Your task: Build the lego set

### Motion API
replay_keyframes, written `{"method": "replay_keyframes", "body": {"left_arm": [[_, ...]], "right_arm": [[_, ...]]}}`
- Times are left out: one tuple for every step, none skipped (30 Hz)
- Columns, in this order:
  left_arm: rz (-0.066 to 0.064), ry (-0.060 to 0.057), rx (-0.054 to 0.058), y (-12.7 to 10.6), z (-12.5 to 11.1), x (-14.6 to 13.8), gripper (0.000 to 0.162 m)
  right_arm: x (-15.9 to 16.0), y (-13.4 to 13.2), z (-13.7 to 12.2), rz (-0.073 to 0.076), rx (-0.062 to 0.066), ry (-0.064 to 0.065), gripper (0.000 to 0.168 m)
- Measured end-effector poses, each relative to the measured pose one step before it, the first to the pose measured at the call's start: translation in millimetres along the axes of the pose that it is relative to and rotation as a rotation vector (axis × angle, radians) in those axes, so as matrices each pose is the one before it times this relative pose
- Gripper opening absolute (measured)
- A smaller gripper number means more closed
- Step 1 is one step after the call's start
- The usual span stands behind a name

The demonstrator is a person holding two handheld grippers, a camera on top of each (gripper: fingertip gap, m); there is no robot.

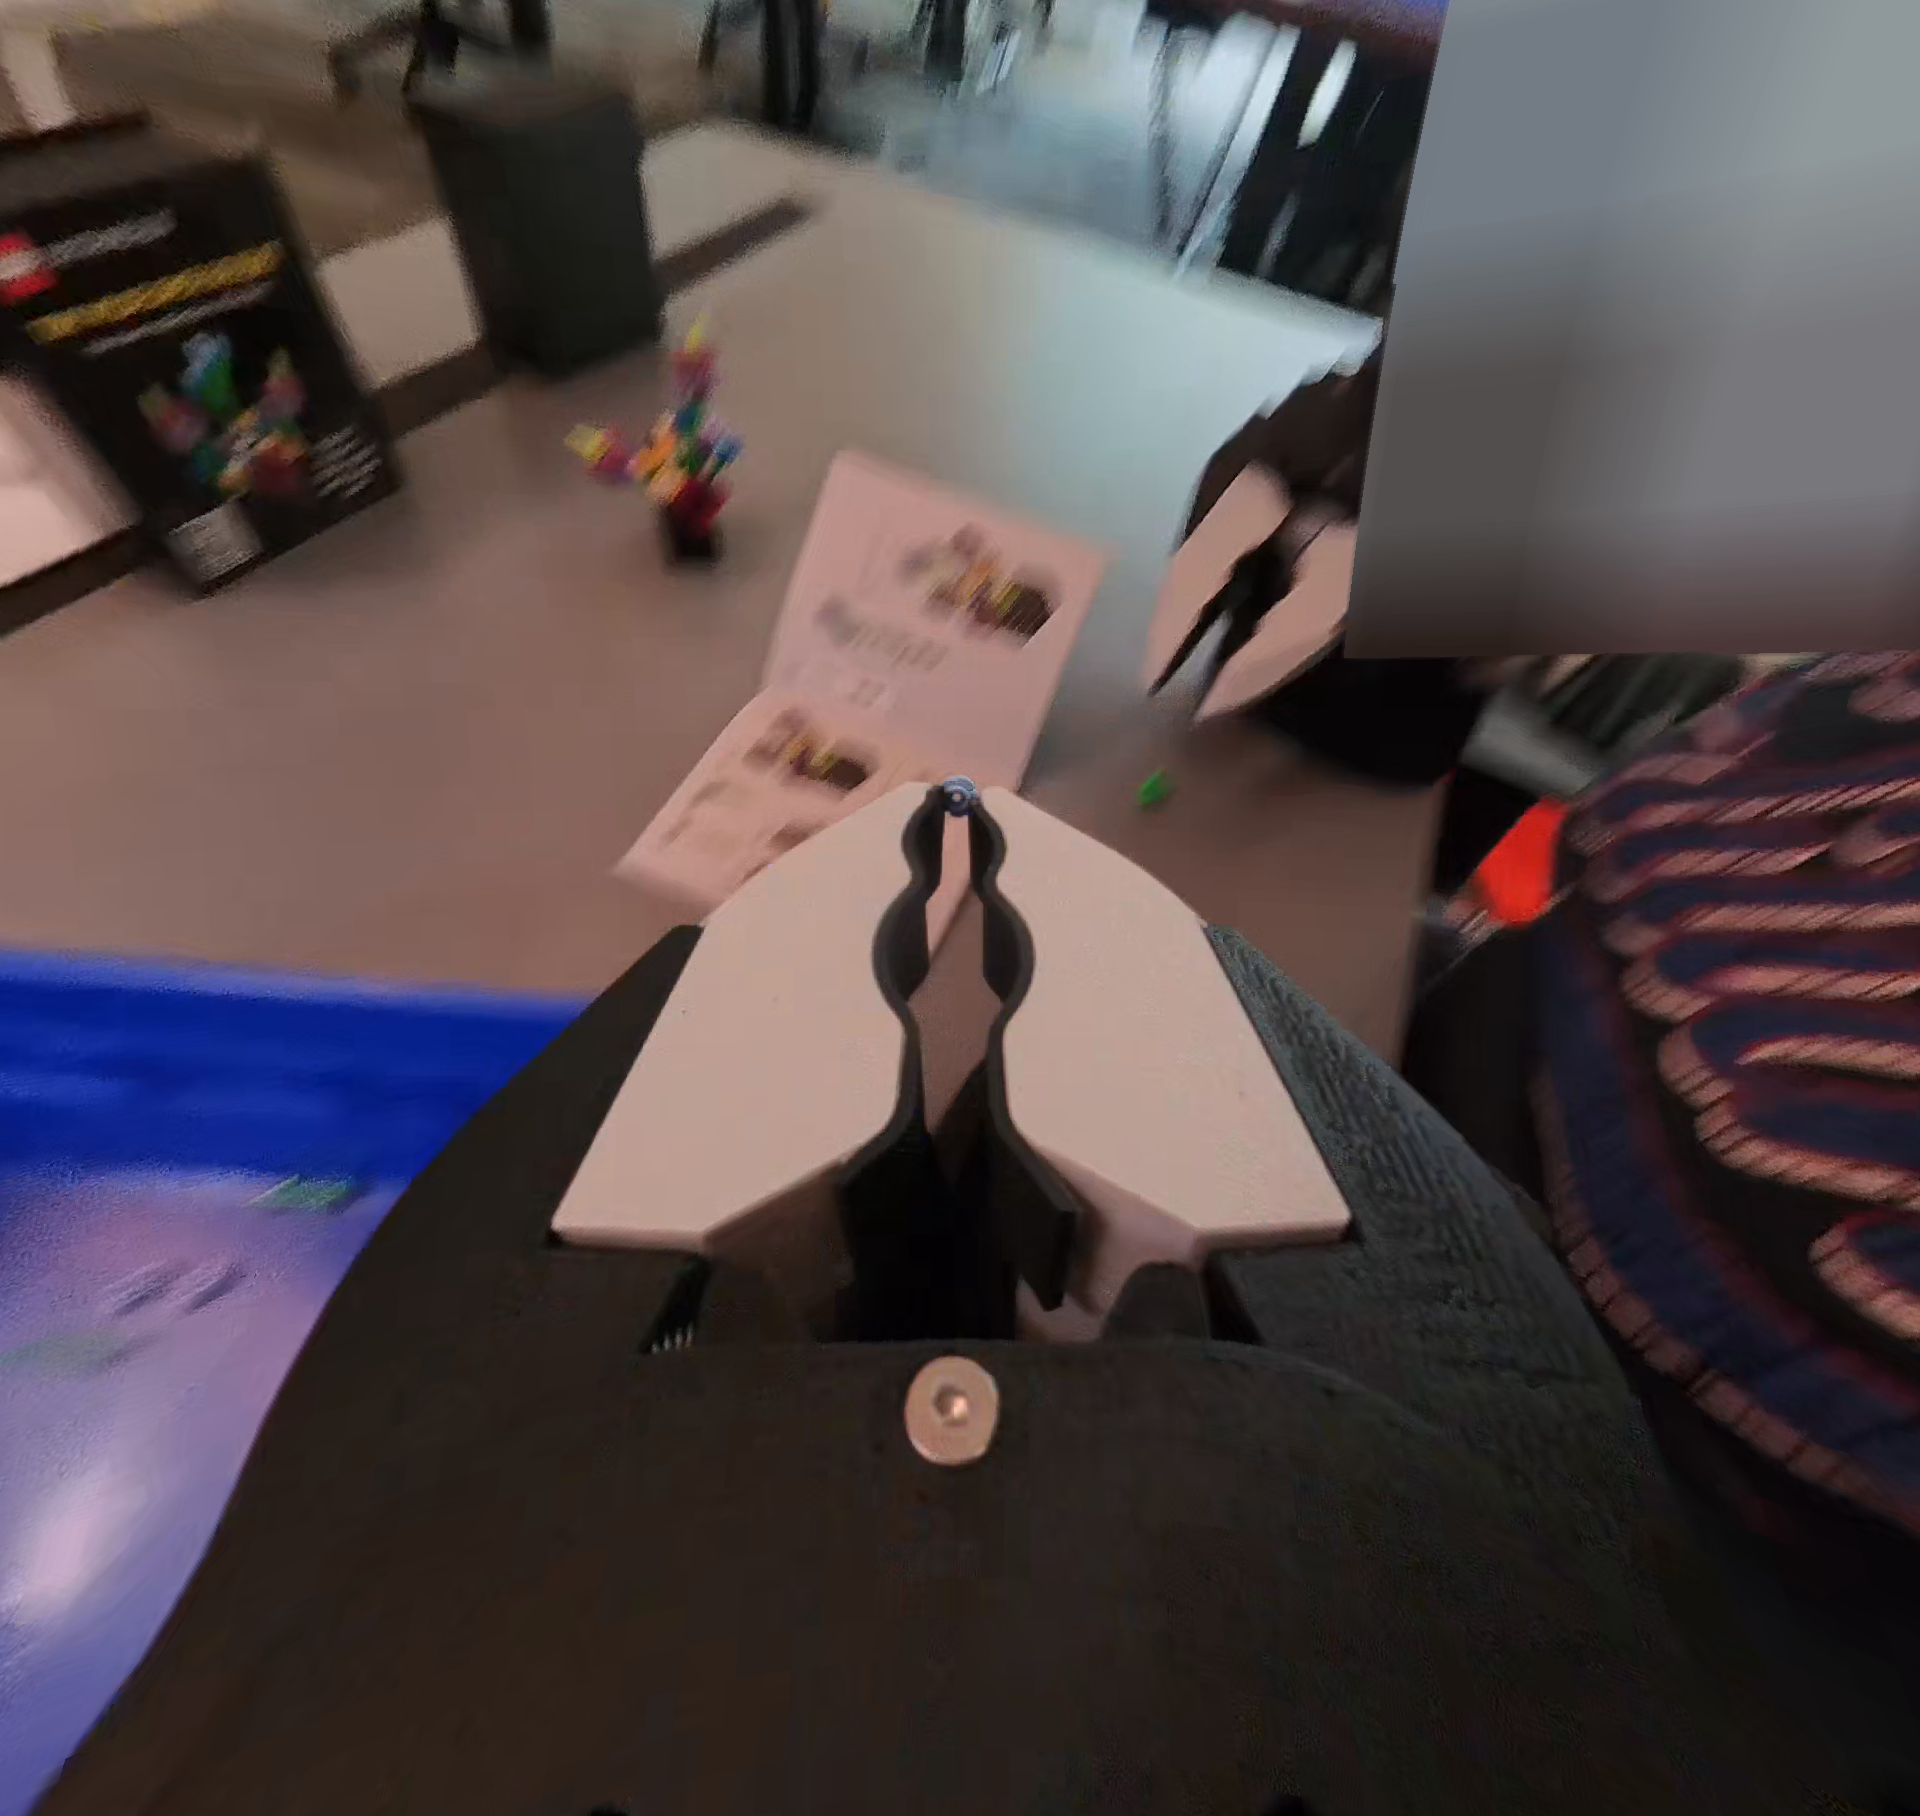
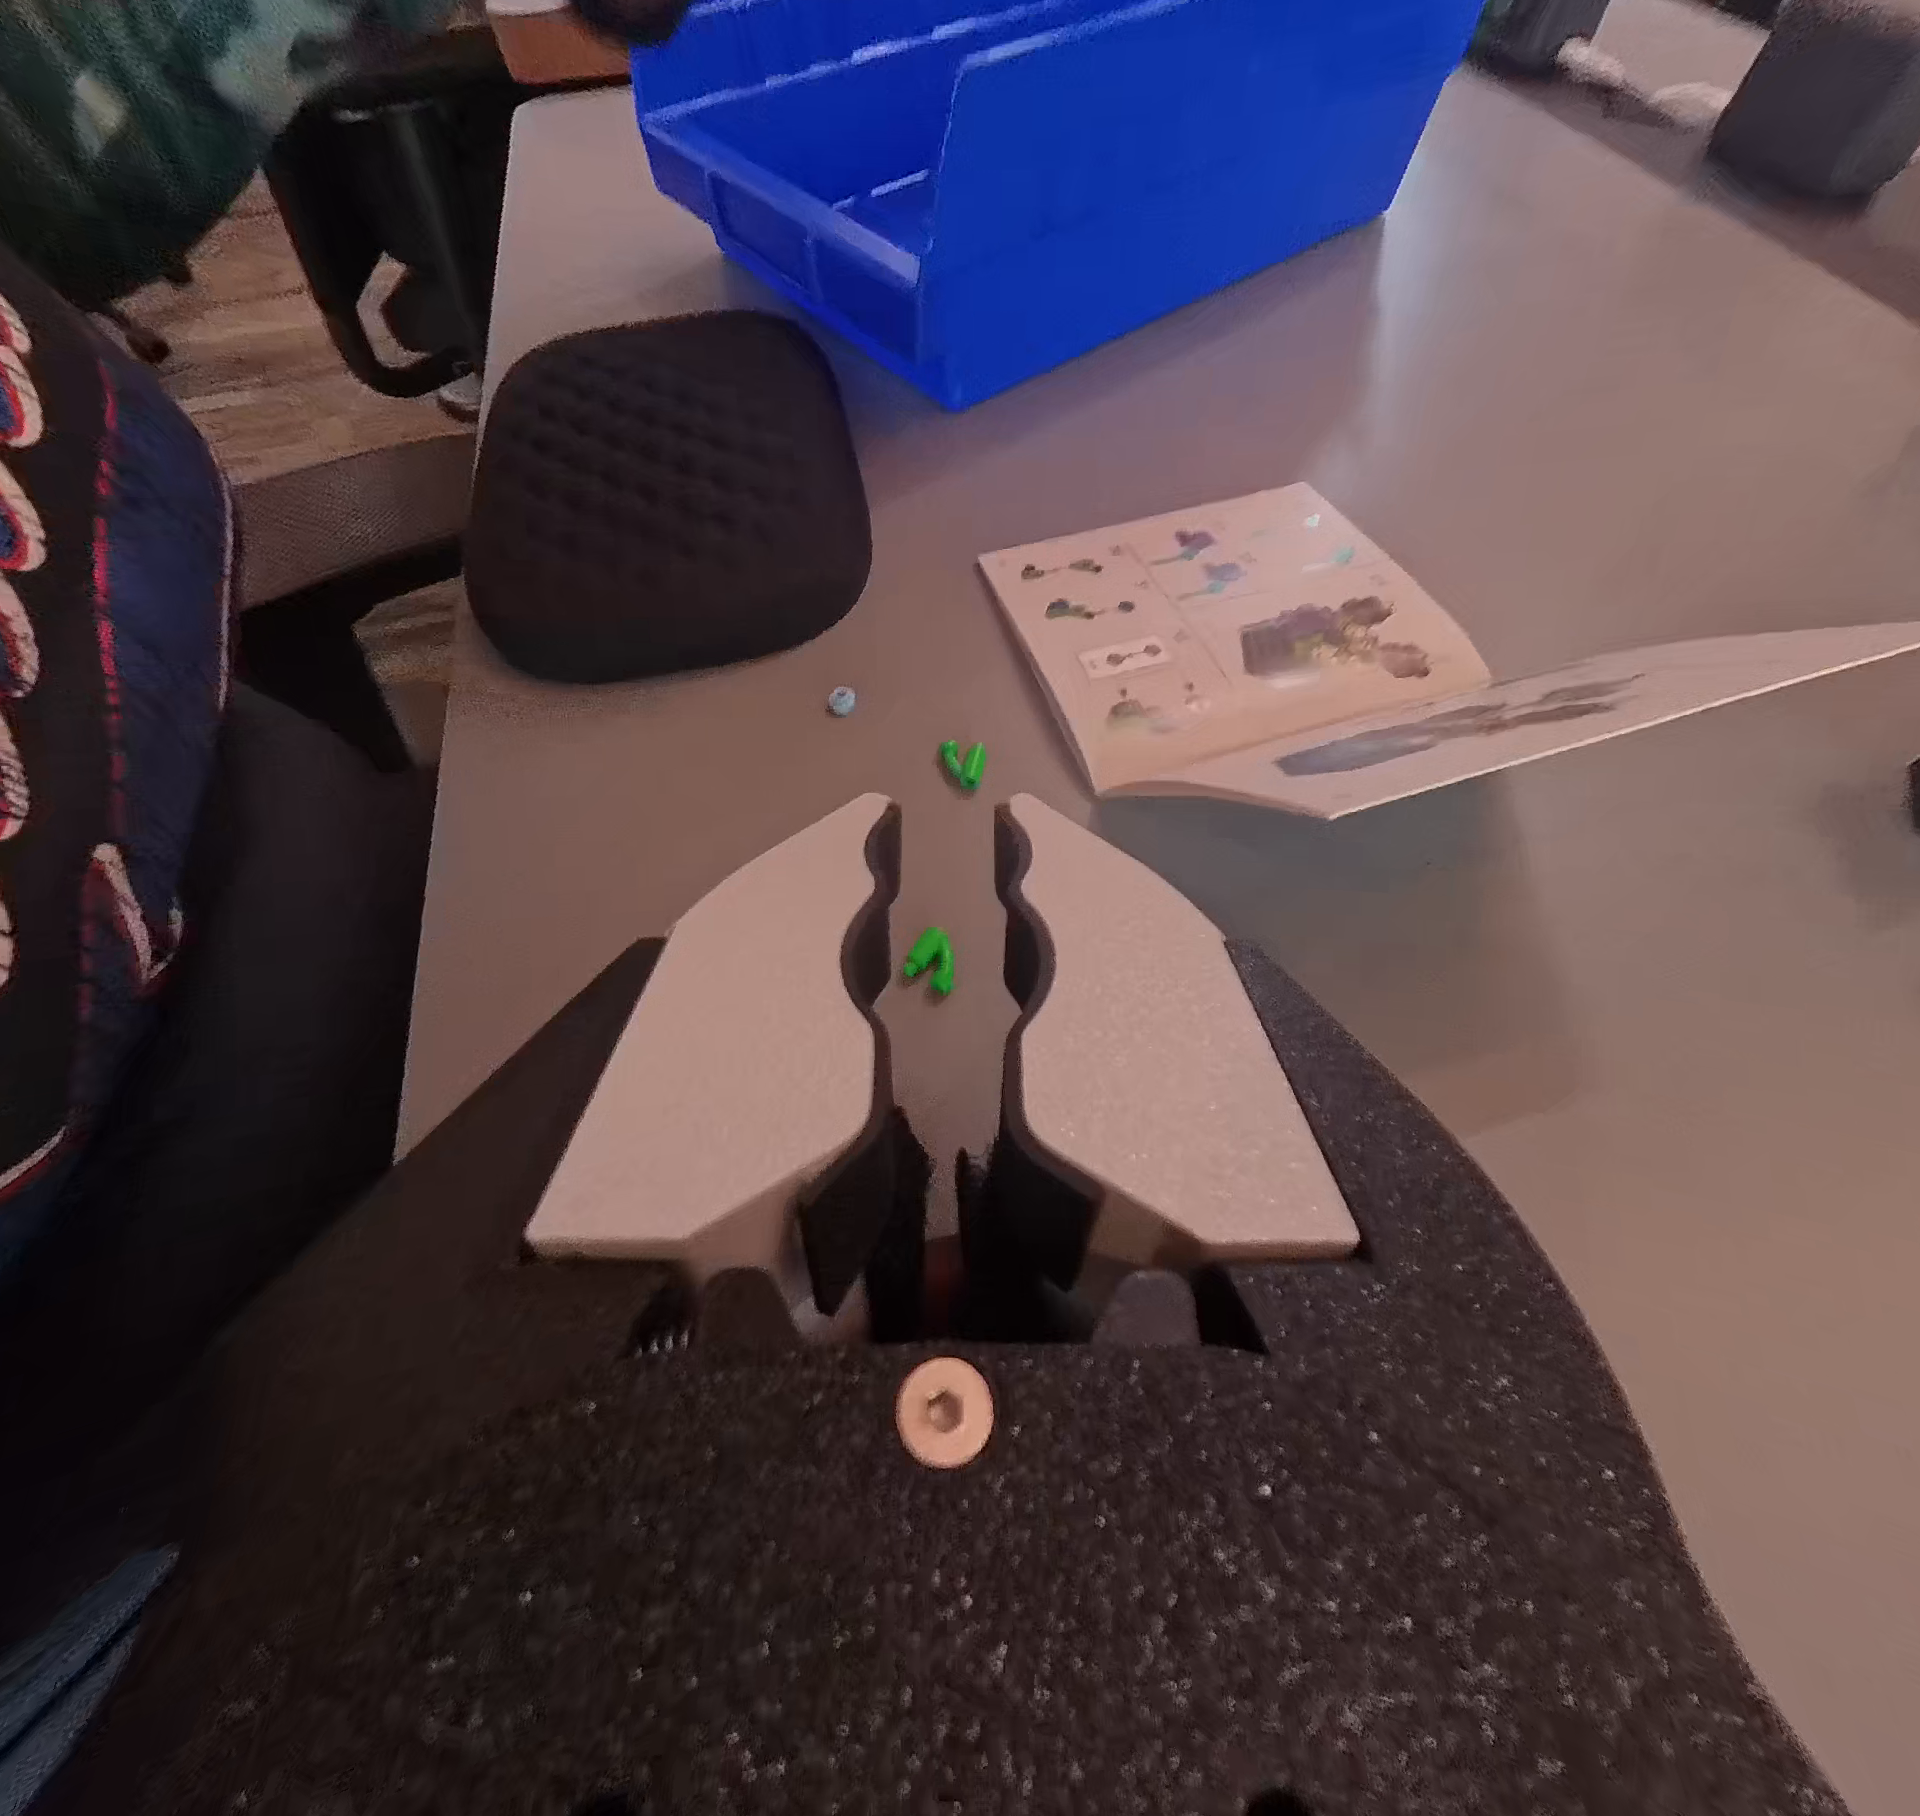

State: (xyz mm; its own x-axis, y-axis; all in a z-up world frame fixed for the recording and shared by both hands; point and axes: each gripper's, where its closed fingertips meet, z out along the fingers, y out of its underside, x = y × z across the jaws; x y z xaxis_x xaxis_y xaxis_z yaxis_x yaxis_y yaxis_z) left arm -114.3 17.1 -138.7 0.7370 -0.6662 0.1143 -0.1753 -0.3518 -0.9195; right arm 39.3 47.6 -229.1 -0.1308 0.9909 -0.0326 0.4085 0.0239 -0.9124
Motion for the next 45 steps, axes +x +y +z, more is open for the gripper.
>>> {"method": "replay_keyframes", "body": {"left_arm": [[-0.0598, 0.0573, 0.1016, -8.47, 6.71, 17.23, 0.005], [-0.0706, 0.0653, 0.0914, -5.07, 7.19, 15.81, 0.005], [-0.0825, 0.0671, 0.0850, -2.83, 6.84, 13.41, 0.005], [-0.0900, 0.0726, 0.0806, -1.68, 6.09, 11.67, 0.005], [-0.0903, 0.0796, 0.0716, -0.94, 4.90, 10.57, 0.005], [-0.0873, 0.0678, 0.0645, -0.95, 3.54, 7.37, 0.005], [-0.0761, 0.0490, 0.0560, -0.91, 2.45, 4.04, 0.004], [-0.0599, 0.0387, 0.0429, -0.15, 1.50, 2.50, 0.005], [-0.0463, 0.0265, 0.0281, 0.55, 0.81, 1.17, 0.004], [-0.0316, 0.0145, 0.0162, 1.31, 0.44, 0.35, 0.004], [-0.0174, 0.0081, 0.0035, 2.22, 0.52, 0.29, 0.004], [-0.0107, -0.0013, -0.0071, 3.23, 0.58, -0.51, 0.004], [-0.0067, -0.0071, -0.0114, 3.43, 0.65, -1.22, 0.004], [-0.0059, -0.0030, -0.0092, 2.63, 0.44, -0.52, 0.004], [-0.0105, 0.0019, -0.0038, 1.61, 0.47, 0.11, 0.005], [-0.0116, 0.0081, 0.0002, 0.82, 0.34, 0.73, 0.004], [-0.0103, 0.0107, 0.0011, 0.70, 0.38, 0.96, 0.004], [-0.0102, 0.0050, -0.0018, 1.21, 0.58, -0.05, 0.004], [-0.0064, 0.0009, -0.0052, 1.71, 0.79, -0.92, 0.004], [-0.0045, -0.0020, -0.0060, 1.80, 0.61, -1.38, 0.004], [-0.0042, -0.0006, -0.0025, 1.20, 0.47, -1.24, 0.004], [-0.0055, 0.0044, 0.0016, 0.35, 0.12, -0.39, 0.004], [-0.0071, 0.0035, 0.0026, -0.08, 0.02, -0.39, 0.004], [-0.0033, 0.0000, 0.0029, -0.30, -0.21, -0.70, 0.004], [0.0001, -0.0016, 0.0026, -0.37, -0.16, -0.72, 0.004], [-0.0004, -0.0014, 0.0015, -0.41, -0.35, -0.73, 0.004], [-0.0007, -0.0018, 0.0012, -0.37, -0.38, -0.62, 0.004], [-0.0003, -0.0022, 0.0037, -0.76, -0.40, -0.64, 0.004], [0.0002, -0.0020, 0.0036, -0.51, -0.35, -0.51, 0.004], [-0.0008, -0.0012, 0.0029, -0.34, -0.19, -0.40, 0.004], [-0.0021, -0.0004, 0.0024, -0.05, -0.15, -0.35, 0.004], [-0.0020, 0.0008, 0.0021, -0.01, -0.05, -0.27, 0.004], [-0.0026, 0.0003, 0.0010, 0.13, -0.12, -0.29, 0.004], [-0.0023, -0.0013, -0.0015, 0.36, -0.10, -0.43, 0.004], [-0.0002, -0.0034, -0.0043, 0.62, -0.10, -0.63, 0.004], [0.0037, -0.0056, -0.0051, 0.68, -0.26, -0.77, 0.004], [0.0062, -0.0075, -0.0061, 0.71, -0.02, -0.75, 0.004], [0.0075, -0.0097, -0.0077, 0.75, -0.03, -1.05, 0.004], [0.0111, -0.0138, -0.0123, 0.99, -0.15, -1.39, 0.005], [0.0187, -0.0222, -0.0172, 1.36, -0.33, -2.36, 0.005], [0.0297, -0.0343, -0.0195, 1.42, -0.78, -3.67, 0.007], [0.0381, -0.0420, -0.0222, 1.51, -1.14, -4.28, 0.008], [0.0415, -0.0486, -0.0263, 2.20, -1.41, -5.04, 0.008], [0.0457, -0.0501, -0.0353, 3.10, -1.57, -5.23, 0.009], [0.0501, -0.0610, -0.0487, 4.72, -1.84, -6.81, 0.013]], "right_arm": [[0.72, -6.21, -0.86, -0.0210, 0.0325, 0.0180, 0.016], [-1.52, -10.82, -0.37, -0.0312, 0.0543, 0.0070, 0.016], [-5.03, -15.98, 0.41, -0.0355, 0.0791, -0.0116, 0.016], [-6.21, -19.40, 1.90, -0.0354, 0.0922, -0.0192, 0.016], [-5.46, -19.80, 3.56, -0.0297, 0.0911, -0.0164, 0.016], [-5.42, -17.95, 5.28, -0.0237, 0.0802, -0.0219, 0.016], [-5.03, -14.89, 6.11, -0.0181, 0.0631, -0.0245, 0.016], [-3.49, -11.64, 6.05, -0.0150, 0.0468, -0.0197, 0.016], [-1.36, -8.77, 5.43, -0.0143, 0.0329, -0.0097, 0.016], [0.29, -5.94, 4.82, -0.0133, 0.0206, -0.0043, 0.016], [0.39, -3.44, 4.53, -0.0093, 0.0072, -0.0083, 0.016], [-0.57, -1.69, 4.21, -0.0061, -0.0049, -0.0163, 0.016], [-1.50, -1.16, 3.83, -0.0074, -0.0094, -0.0201, 0.015], [-1.96, -0.75, 3.27, -0.0110, -0.0108, -0.0199, 0.014], [-2.39, 0.48, 3.08, -0.0104, -0.0177, -0.0216, 0.014], [-2.67, 2.89, 2.77, -0.0064, -0.0313, -0.0244, 0.014], [-1.28, 4.44, 2.54, -0.0047, -0.0385, -0.0151, 0.013], [0.17, 4.01, 1.94, -0.0080, -0.0309, -0.0017, 0.012], [0.17, 2.33, 1.42, -0.0106, -0.0164, 0.0003, 0.012], [-0.08, 0.64, 0.82, -0.0070, -0.0032, -0.0004, 0.011], [-0.25, -0.13, 0.40, -0.0014, 0.0024, -0.0021, 0.010], [-0.02, 0.16, 0.12, 0.0003, 0.0001, -0.0017, 0.009], [0.48, 0.58, -0.23, -0.0040, -0.0028, 0.0012, 0.009], [0.63, 0.71, -0.23, -0.0044, -0.0033, 0.0031, 0.008], [0.67, 0.62, 0.02, -0.0026, -0.0024, 0.0039, 0.008], [0.77, 0.64, -0.04, -0.0014, -0.0022, 0.0040, 0.008], [0.57, 0.39, -0.10, -0.0019, -0.0015, 0.0038, 0.008], [0.97, 0.06, -0.12, -0.0033, 0.0008, 0.0067, 0.008], [0.74, 0.00, -0.11, -0.0040, 0.0017, 0.0057, 0.008], [0.20, 0.18, -0.03, -0.0041, -0.0007, 0.0021, 0.007], [0.07, 0.55, 0.14, -0.0040, -0.0015, 0.0020, 0.007], [0.10, 0.28, 0.00, -0.0033, 0.0002, 0.0016, 0.007], [-0.02, 0.43, 0.00, -0.0015, -0.0006, 0.0007, 0.007], [-0.17, 0.68, -0.17, -0.0010, -0.0021, -0.0015, 0.007], [-0.34, 0.95, -0.27, -0.0017, -0.0034, -0.0029, 0.006], [-0.29, 1.05, -0.22, -0.0015, -0.0042, -0.0028, 0.006], [-0.37, 1.03, -0.36, -0.0008, -0.0048, -0.0030, 0.006], [-0.33, 1.38, -0.30, 0.0009, -0.0068, -0.0038, 0.006], [-0.41, 1.86, -0.33, 0.0019, -0.0111, -0.0050, 0.006], [-0.26, 2.69, -0.31, 0.0036, -0.0157, -0.0042, 0.006], [-0.01, 2.68, -0.55, 0.0054, -0.0129, -0.0015, 0.006], [0.06, 2.34, -0.99, 0.0081, -0.0073, 0.0008, 0.006], [-0.13, 1.64, -1.66, 0.0137, 0.0016, -0.0003, 0.006], [0.62, 1.95, -2.45, 0.0189, 0.0032, 0.0053, 0.006], [1.35, 2.73, -3.34, 0.0200, 0.0017, 0.0106, 0.006]]}}
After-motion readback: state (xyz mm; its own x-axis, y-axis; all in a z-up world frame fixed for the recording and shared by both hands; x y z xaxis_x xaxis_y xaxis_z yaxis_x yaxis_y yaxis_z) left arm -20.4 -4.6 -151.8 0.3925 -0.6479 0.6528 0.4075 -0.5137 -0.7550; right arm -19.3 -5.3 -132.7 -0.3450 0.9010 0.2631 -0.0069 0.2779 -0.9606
